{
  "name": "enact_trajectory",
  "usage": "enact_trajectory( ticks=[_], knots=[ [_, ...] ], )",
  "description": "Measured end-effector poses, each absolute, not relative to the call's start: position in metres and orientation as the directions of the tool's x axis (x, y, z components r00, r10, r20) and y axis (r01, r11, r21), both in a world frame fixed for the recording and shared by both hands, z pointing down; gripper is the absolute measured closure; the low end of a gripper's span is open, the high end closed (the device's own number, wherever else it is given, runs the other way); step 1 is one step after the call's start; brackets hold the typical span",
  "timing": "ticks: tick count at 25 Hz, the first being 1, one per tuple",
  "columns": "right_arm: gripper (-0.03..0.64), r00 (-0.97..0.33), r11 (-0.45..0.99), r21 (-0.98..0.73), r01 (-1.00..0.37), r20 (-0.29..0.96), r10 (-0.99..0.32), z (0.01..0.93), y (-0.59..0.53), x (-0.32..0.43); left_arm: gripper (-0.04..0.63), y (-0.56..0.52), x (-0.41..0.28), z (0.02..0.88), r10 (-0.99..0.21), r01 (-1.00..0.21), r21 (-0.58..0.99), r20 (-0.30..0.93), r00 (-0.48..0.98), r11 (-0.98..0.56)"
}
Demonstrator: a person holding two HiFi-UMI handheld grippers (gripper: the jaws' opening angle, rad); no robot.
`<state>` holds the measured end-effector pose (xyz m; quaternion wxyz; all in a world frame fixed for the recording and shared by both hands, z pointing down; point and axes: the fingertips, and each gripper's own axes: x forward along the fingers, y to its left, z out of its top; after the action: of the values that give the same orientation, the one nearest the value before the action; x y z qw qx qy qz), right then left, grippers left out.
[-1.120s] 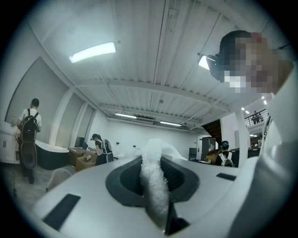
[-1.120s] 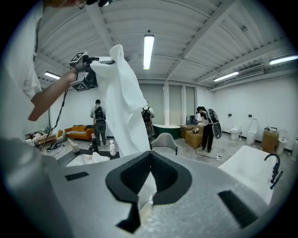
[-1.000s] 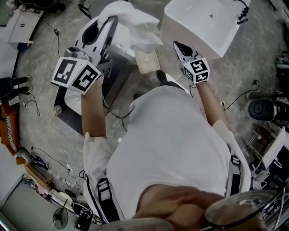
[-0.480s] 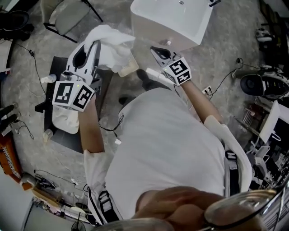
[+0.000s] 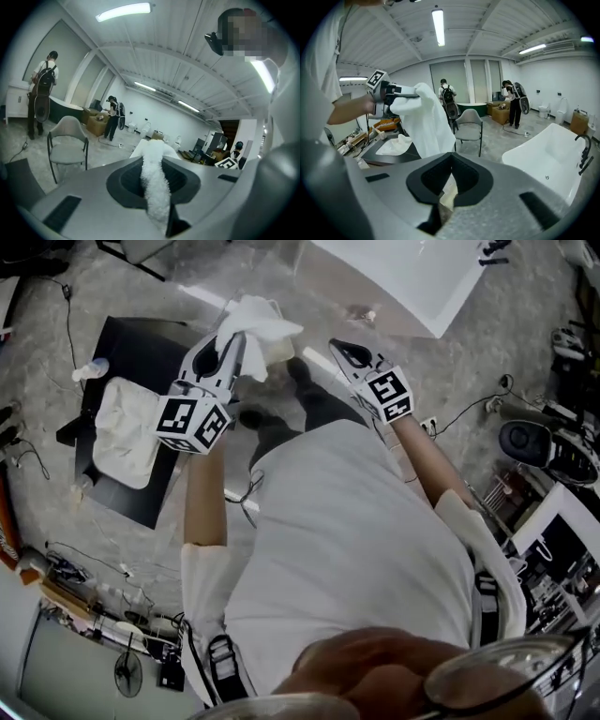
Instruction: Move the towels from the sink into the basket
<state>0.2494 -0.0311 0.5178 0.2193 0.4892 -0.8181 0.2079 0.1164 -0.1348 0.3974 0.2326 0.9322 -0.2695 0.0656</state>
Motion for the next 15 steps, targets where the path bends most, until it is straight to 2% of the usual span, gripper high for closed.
enact_trajectory(
  ticks=[5, 15],
  knots=[
    [0.62, -0.45, 0.453, -0.161, -0.877, 0.611, -0.651, 0.554, -0.036, 0.262, 0.538, -0.136, 0.133, 0.489, -0.479, -0.585, 0.445, 0.336, 0.811, -0.678],
    [0.62, -0.488, 0.503, -0.208, -0.839, 0.698, -0.524, 0.682, -0.073, 0.265, 0.538, -0.142, 0.155, 0.741, -0.414, -0.695, 0.459, 0.572, 0.708, -0.553]
  ],
)
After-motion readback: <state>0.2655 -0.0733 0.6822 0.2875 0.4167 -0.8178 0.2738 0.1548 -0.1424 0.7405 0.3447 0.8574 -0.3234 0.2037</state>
